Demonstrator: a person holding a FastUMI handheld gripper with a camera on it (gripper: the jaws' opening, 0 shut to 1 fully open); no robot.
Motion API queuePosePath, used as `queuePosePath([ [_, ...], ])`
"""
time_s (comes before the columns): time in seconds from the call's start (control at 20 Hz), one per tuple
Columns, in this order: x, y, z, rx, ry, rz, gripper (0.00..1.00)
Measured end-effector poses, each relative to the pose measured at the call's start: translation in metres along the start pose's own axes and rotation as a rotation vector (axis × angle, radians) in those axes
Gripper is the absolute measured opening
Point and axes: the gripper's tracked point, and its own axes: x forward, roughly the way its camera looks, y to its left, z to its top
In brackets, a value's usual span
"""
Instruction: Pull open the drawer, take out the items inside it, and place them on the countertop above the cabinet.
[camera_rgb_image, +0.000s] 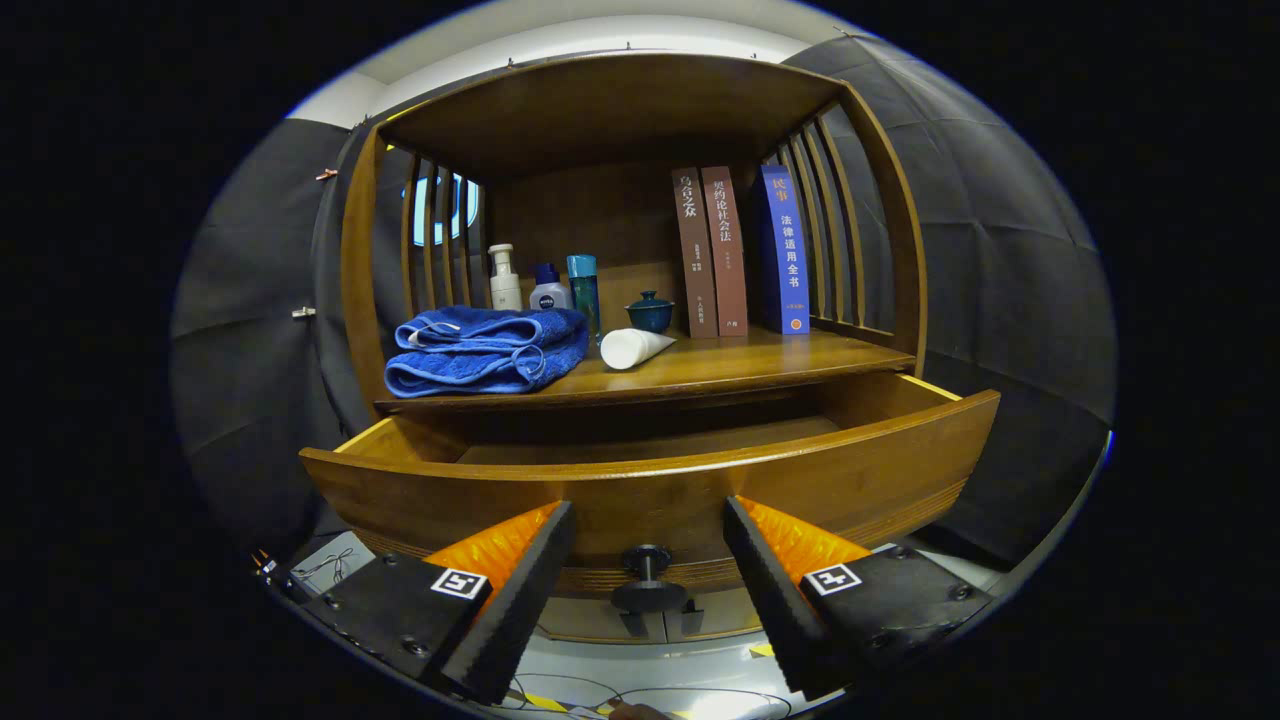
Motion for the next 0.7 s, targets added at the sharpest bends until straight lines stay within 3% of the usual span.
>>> queuePosePath([
  [0.35,0.055,0.002,0.011,-0.011,0.002,-0.007,0.99],
  [0.7,0.076,0.003,0.015,-0.013,-0.004,-0.012,0.99],
])
